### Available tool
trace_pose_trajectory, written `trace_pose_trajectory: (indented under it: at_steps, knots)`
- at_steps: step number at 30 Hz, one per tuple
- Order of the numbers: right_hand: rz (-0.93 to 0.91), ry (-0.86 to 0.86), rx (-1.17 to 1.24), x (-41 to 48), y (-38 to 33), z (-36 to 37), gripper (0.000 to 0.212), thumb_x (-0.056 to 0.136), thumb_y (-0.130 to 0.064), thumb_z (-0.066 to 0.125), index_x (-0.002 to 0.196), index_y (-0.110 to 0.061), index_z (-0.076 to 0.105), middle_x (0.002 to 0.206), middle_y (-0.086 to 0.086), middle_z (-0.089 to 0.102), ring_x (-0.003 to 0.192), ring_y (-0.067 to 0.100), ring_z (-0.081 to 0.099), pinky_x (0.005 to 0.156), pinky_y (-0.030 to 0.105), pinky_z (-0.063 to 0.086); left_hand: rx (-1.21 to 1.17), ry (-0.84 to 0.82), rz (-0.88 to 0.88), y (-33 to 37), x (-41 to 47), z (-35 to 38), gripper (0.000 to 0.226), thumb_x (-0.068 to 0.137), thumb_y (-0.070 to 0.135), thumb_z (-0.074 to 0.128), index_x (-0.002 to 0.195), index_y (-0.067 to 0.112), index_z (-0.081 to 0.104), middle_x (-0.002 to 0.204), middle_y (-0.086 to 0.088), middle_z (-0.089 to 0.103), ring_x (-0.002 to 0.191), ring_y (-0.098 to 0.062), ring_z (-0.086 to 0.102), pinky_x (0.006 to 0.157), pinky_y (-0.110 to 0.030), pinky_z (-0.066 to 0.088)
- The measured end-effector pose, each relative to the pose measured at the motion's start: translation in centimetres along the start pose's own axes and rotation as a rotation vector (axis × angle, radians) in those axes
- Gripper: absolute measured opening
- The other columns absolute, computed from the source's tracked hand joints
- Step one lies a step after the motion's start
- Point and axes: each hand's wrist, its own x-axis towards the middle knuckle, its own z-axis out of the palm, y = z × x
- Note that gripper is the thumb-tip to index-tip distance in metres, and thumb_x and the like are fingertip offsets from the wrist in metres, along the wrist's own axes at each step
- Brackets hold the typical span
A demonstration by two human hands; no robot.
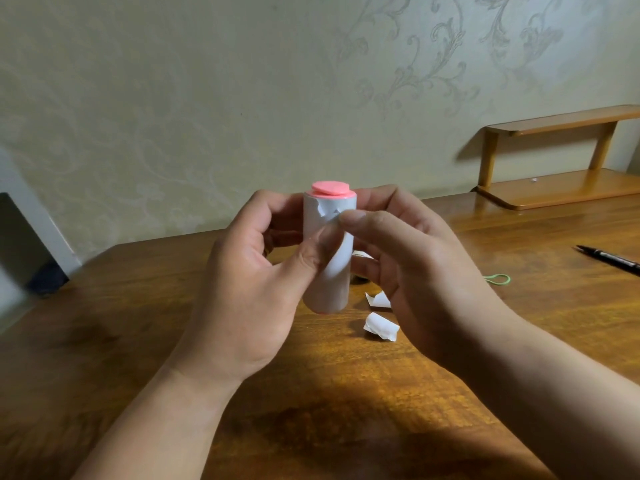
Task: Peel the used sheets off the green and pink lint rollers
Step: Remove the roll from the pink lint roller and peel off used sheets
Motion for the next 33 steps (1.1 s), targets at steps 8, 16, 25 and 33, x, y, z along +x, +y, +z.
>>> trace_pose_trajectory:
  at_steps: [8,16,25,33]
  knots:
    - [0.000,-0.074,-0.023,0.5,0.0,-0.4,0.035,0.092,-0.021,0.066,0.125,-0.011,0.071,0.120,0.014,0.080,0.109,0.024,0.077,0.087,0.032,0.060,-0.059,0.000,-0.041,0.0,-0.1,-0.4,0.038,0.108,0.048,0.072,0.138,0.026,0.076,0.132,-0.004,0.081,0.125,-0.028,0.076,0.102,-0.050,0.061]
    - [-0.073,-0.142,-0.349,1.8,-0.5,-2.6,0.072,0.089,-0.042,0.082,0.155,-0.034,0.055,0.134,-0.010,0.075,0.124,0.006,0.071,0.095,0.027,0.061,-0.019,-0.070,-0.085,0.7,-0.3,-0.5,0.040,0.111,0.063,0.053,0.131,0.038,0.077,0.120,0.009,0.082,0.112,-0.009,0.078,0.086,-0.022,0.061]
    - [-0.144,-0.185,-0.197,1.8,-0.2,-2.4,0.046,0.090,-0.028,0.084,0.132,-0.019,0.068,0.115,0.002,0.081,0.100,0.020,0.079,0.077,0.032,0.064,0.318,0.119,0.180,1.7,-0.7,-0.1,0.019,0.108,0.036,0.067,0.120,0.023,0.062,0.119,0.013,0.075,0.112,-0.004,0.075,0.084,-0.013,0.058]
    - [-0.286,-0.059,-0.344,0.7,-0.2,-1.2,0.052,0.084,-0.038,0.088,0.127,-0.022,0.065,0.113,0.007,0.078,0.100,0.031,0.077,0.088,0.057,0.065,0.469,0.189,0.313,1.8,-0.8,-0.1,0.028,0.103,0.035,0.076,0.117,0.012,0.068,0.117,-0.007,0.072,0.112,-0.028,0.075,0.090,-0.050,0.067]
